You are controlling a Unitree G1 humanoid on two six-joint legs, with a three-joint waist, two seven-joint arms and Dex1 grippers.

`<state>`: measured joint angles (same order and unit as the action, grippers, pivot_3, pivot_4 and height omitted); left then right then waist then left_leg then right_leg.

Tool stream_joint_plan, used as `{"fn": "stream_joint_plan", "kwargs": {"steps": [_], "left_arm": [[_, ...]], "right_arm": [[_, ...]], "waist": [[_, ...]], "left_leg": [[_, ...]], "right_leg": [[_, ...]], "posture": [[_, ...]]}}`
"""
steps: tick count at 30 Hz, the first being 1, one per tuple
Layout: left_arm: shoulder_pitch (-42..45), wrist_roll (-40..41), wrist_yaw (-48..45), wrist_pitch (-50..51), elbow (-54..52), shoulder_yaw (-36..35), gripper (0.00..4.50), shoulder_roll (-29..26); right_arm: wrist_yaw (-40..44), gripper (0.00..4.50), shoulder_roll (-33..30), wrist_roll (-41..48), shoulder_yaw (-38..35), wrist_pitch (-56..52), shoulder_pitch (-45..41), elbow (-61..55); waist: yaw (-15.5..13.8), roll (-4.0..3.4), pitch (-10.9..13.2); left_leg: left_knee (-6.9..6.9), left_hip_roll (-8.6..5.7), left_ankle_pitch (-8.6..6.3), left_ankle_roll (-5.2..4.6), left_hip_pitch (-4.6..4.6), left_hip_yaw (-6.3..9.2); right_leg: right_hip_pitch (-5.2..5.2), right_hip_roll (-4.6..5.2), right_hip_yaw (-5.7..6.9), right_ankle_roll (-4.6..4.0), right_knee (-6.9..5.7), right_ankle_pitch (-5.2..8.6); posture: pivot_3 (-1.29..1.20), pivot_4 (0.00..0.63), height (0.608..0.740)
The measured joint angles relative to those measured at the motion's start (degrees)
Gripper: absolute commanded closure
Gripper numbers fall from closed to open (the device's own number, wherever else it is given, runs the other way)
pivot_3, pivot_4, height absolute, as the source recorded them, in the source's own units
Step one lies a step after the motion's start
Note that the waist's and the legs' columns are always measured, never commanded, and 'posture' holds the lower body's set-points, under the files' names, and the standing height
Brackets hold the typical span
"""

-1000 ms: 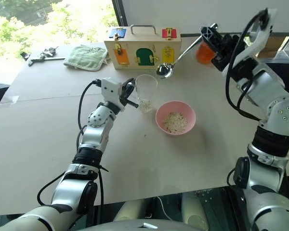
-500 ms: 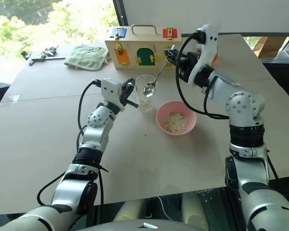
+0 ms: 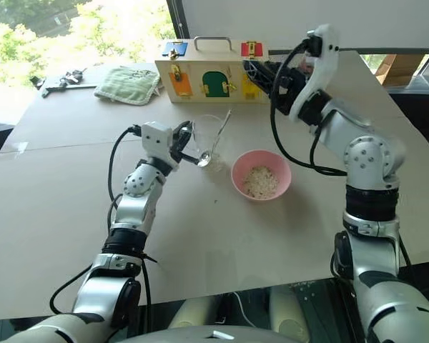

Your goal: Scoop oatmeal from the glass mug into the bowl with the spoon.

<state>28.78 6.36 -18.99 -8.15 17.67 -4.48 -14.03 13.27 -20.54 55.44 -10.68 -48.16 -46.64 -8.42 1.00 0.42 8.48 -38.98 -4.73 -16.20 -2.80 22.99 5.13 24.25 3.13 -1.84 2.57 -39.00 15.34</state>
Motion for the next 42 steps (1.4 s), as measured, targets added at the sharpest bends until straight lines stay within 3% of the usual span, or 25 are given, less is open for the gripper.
{"fn": "stream_joint_plan", "kwargs": {"steps": [5,9,16,21,25,37,40,42], "left_arm": [[-5.5,2.8,0.6,4.3,-6.2,-3.9,4.50,-1.5],[-8.8,6.1,-0.8,8.1,-9.8,-5.4,3.02,-2.2],[-9.9,6.1,-0.9,8.8,-12.4,-5.5,0.06,-2.4],[-13.9,6.2,-2.3,9.2,-14.9,-5.5,0.03,-4.3],[-16.5,6.7,-3.4,10.6,-18.2,-5.8,0.03,-5.8],[-23.3,7.0,-3.7,12.4,-24.6,-6.1,0.03,-6.2],[-28.2,8.6,-4.5,15.2,-30.3,-6.2,0.03,-6.7],[-37.8,10.9,-6.3,19.7,-38.9,-6.2,0.03,-9.2]], "right_arm": [[2.2,1.21,-5.1,7.6,-3.9,-6.4,13.1,-6.4],[9.4,1.15,-11.0,19.1,-5.2,-14.2,27.7,-11.6],[19.9,1.15,-18.5,19.2,-1.0,-15.2,39.4,-20.4],[27.1,1.15,-23.8,8.9,3.9,-10.8,45.3,-22.7],[30.0,1.15,-24.6,3.2,5.9,-6.7,45.9,-22.5],[30.1,1.15,-21.8,0.5,6.4,-4.9,44.9,-21.5],[30.2,1.15,-21.6,-3.7,6.4,-0.6,46.3,-21.5],[31.9,1.15,-21.8,-9.2,6.2,5.9,50.7,-21.5]], "waist": [[-0.2,0.00,0.0],[-0.5,0.00,0.0],[-0.5,0.01,0.0],[-0.5,0.02,0.0],[-0.7,0.02,0.0],[-1.9,0.03,0.0],[-1.8,0.03,0.0],[-1.6,0.02,0.0]], "left_leg": [[0.02,0.00,0.00,0.00,0.01,0.01],[-0.03,0.01,-0.01,-0.02,0.00,0.04],[-0.10,0.02,-0.12,-0.19,-0.36,0.09],[-0.14,0.02,-0.05,-0.06,-0.35,0.07],[-0.14,0.02,-0.05,-0.05,-0.35,0.10],[-0.14,0.02,-0.07,-0.06,-0.32,0.13],[-0.11,0.02,-0.10,-0.09,-0.32,0.09],[0.02,0.04,-0.11,-0.10,-0.33,0.05]], "right_leg": [[-0.01,0.00,0.02,0.00,0.02,0.00],[-0.10,0.02,0.06,0.00,0.06,0.00],[-0.49,0.00,0.13,0.06,0.04,-0.04],[-0.49,0.01,0.11,0.10,0.07,-0.06],[-0.50,0.01,0.12,0.10,0.07,-0.06],[-0.51,0.03,0.15,0.10,0.15,-0.06],[-0.50,0.03,0.10,0.10,0.19,-0.06],[-0.49,0.01,0.04,0.10,0.28,-0.05]], "posture": [[0.00,0.150,0.740],[0.00,0.150,0.740],[0.00,0.150,0.740],[0.00,0.150,0.740],[0.00,0.150,0.740],[0.00,0.150,0.740],[0.00,0.150,0.740],[0.00,0.150,0.740]]}}
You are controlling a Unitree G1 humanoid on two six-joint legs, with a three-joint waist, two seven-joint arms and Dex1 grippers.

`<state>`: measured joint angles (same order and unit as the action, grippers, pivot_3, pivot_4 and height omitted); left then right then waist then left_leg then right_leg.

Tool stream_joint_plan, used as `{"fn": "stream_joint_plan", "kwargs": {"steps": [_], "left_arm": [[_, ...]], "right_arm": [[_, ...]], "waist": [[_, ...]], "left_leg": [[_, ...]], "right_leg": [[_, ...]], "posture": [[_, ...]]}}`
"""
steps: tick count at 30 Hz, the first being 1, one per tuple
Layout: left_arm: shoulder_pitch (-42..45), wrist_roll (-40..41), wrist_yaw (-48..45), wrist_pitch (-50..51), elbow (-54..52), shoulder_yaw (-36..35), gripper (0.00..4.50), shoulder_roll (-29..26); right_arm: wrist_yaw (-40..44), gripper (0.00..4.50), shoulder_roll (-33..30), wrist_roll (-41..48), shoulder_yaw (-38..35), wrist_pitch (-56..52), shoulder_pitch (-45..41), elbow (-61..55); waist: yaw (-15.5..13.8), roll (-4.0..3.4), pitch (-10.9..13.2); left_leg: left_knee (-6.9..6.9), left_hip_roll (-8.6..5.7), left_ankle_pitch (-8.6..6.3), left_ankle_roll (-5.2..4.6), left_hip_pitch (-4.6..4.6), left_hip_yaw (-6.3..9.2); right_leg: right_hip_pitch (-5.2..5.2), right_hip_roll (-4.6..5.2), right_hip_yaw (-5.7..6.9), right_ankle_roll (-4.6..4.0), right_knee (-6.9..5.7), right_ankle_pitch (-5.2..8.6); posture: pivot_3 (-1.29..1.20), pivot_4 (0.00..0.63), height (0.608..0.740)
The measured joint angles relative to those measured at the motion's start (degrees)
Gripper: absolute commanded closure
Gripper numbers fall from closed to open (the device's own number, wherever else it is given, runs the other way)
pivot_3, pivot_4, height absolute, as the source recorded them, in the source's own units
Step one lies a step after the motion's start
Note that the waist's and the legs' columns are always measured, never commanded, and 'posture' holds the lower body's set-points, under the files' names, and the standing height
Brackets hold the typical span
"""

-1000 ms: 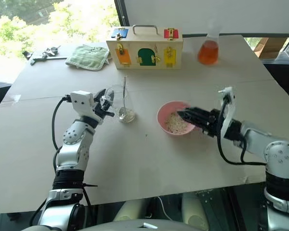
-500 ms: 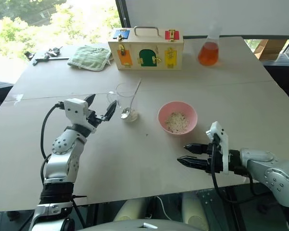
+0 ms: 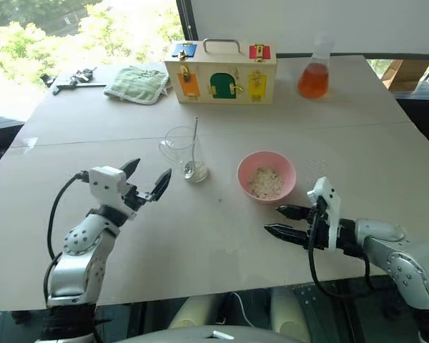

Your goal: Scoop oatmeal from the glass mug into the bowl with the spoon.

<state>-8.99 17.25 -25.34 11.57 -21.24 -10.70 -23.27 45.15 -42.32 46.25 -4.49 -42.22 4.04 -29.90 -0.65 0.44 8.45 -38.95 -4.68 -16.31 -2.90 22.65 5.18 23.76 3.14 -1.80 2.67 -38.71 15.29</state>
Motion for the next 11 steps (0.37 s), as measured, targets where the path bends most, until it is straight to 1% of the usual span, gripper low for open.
{"fn": "stream_joint_plan", "kwargs": {"steps": [1,3,5,6,8,10,11], "left_arm": [[-2.4,0.5,-0.5,0.7,-1.6,0.0,0.03,-0.5],[-11.9,1.5,-2.2,3.2,-7.5,0.1,0.03,-1.8],[-20.0,1.3,-3.9,3.3,-11.1,0.7,0.03,-2.9],[-22.3,0.9,-4.4,2.9,-11.8,0.9,0.03,-2.8],[-24.5,0.5,-4.5,1.7,-12.0,1.5,0.03,-2.2],[-25.1,-0.8,-4.5,0.0,-11.8,2.4,0.03,-1.7],[-24.9,-1.6,-4.4,-1.1,-11.7,2.6,0.03,-1.5]], "right_arm": [[0.5,1.15,0.0,-1.0,-0.1,1.1,1.3,0.1],[2.9,1.15,0.6,-4.0,-0.5,6.7,5.4,0.6],[5.2,1.15,2.2,-7.5,-1.0,13.5,8.9,2.2],[6.0,1.15,3.2,-9.5,-0.9,17.0,10.0,3.5],[7.2,1.15,4.8,-12.6,-0.9,22.6,11.5,5.8],[8.3,1.15,6.2,-15.4,-0.4,27.4,12.2,8.4],[8.4,1.15,6.8,-16.2,-0.4,28.8,12.1,9.0]], "waist": [[0.0,0.00,0.0],[-0.1,0.03,0.0],[-0.2,0.00,0.0],[-0.3,0.00,0.0],[-0.7,-0.04,0.0],[-0.8,-0.17,0.1],[-0.8,-0.18,0.1]], "left_leg": [[0.05,0.01,0.00,0.00,0.00,-0.01],[0.13,0.04,-0.01,-0.01,-0.01,0.01],[0.19,0.04,-0.02,-0.03,-0.11,-0.01],[0.19,0.04,-0.16,-0.25,-0.14,0.01],[0.20,0.06,-0.19,-0.23,-0.34,0.06],[0.21,0.22,-0.28,-0.10,-0.81,0.05],[0.22,0.30,-0.30,-0.07,-0.91,-0.02]], "right_leg": [[-0.01,0.00,-0.01,0.00,0.09,0.00],[-0.05,-0.01,0.03,0.00,0.22,0.00],[-0.20,0.01,0.02,0.00,0.32,-0.01],[-0.27,0.03,0.06,0.00,0.33,-0.01],[-0.47,0.06,0.15,0.00,0.43,0.00],[-1.08,0.02,0.23,-0.04,0.71,0.01],[-1.19,0.03,0.27,-0.18,0.77,0.08]], "posture": [[0.00,0.150,0.740],[0.00,0.150,0.740],[0.00,0.150,0.740],[0.00,0.150,0.740],[0.00,0.150,0.740],[0.00,0.150,0.740],[0.00,0.150,0.740]]}}
